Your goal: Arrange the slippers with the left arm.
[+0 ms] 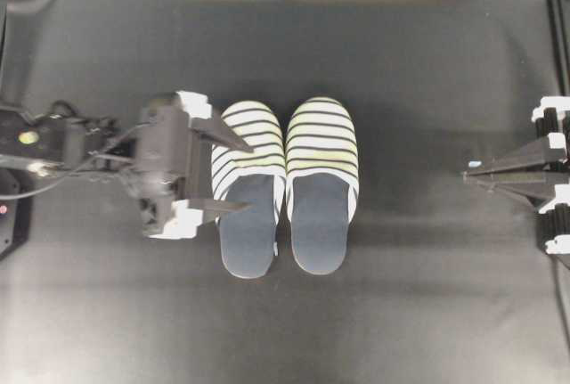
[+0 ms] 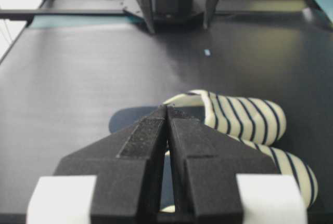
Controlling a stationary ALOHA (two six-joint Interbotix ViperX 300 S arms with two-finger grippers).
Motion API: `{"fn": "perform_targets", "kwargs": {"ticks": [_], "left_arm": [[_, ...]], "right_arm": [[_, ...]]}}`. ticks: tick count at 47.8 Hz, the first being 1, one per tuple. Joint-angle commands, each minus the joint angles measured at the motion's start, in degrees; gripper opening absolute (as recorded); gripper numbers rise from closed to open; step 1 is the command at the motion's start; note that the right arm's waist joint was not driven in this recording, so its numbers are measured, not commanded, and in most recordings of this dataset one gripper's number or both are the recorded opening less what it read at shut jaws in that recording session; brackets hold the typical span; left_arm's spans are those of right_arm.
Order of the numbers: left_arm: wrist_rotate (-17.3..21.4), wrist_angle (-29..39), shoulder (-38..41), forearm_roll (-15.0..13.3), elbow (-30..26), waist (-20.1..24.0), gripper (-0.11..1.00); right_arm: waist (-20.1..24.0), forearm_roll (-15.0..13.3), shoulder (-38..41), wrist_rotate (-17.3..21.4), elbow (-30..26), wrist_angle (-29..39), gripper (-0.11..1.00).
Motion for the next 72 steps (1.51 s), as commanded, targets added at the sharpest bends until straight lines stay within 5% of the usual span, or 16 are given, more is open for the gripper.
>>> {"fn": "perform_targets", "kwargs": {"ticks": [1, 43, 72], "left_arm": [[-0.09, -2.29, -2.81, 0.09, 1.49, -0.18, 0.84], [-0.09, -6.94, -24.35, 0.09, 17.49, -0.18, 0.84], [-0.09, -6.94, -27.33, 0.18, 19.16, -0.18, 0.84]], "right_arm": [[0.0, 0.09, 0.26, 0.44, -0.35, -0.26, 0.0], [0.09, 0.09, 0.0, 0.44, 0.0, -0.35, 0.0], [0.0, 0.09, 0.0, 0.53, 0.09, -0.44, 0.0]]}}
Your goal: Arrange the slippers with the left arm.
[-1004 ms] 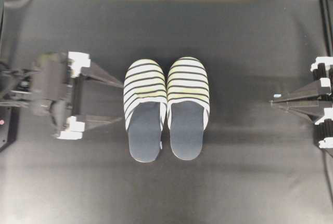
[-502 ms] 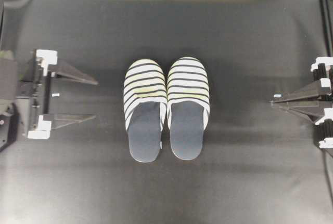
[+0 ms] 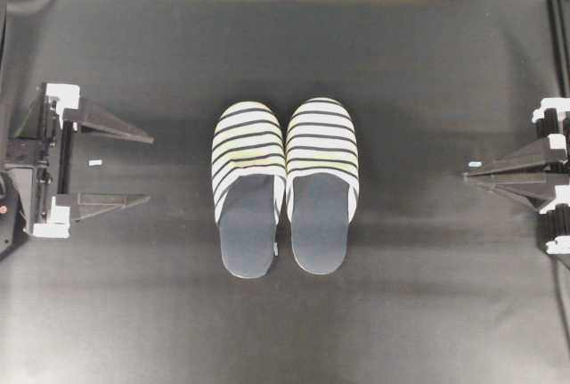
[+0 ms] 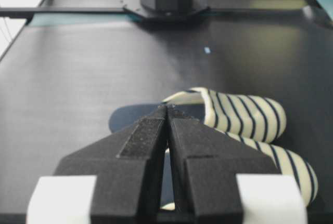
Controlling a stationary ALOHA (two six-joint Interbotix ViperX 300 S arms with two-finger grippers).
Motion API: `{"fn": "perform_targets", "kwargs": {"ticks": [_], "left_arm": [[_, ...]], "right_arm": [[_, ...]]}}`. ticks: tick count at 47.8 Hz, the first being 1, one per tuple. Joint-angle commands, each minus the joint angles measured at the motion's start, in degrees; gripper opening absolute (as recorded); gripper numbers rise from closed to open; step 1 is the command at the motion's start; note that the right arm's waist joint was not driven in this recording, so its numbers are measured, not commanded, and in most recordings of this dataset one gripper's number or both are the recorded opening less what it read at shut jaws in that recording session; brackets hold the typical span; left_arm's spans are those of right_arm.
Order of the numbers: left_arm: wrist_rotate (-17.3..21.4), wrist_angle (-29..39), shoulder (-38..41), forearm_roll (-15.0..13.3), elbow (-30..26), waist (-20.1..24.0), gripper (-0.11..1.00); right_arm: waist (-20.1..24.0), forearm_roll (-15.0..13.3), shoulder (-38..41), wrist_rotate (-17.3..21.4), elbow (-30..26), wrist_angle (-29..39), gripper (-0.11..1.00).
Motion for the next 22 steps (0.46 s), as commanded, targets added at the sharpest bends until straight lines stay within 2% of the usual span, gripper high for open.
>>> {"fn": "perform_targets", "kwargs": {"ticks": [1, 22], "left_arm": [[-0.09, -0.35, 0.0, 0.18, -0.26, -0.09, 0.84], [0.0, -0.35, -0.09, 0.18, 0.7, -0.09, 0.84]], "right_arm": [[0.0, 0.18, 0.26, 0.44, -0.18, -0.53, 0.0], [-0.09, 0.18, 0.18, 0.35, -0.09, -0.7, 0.0]]}}
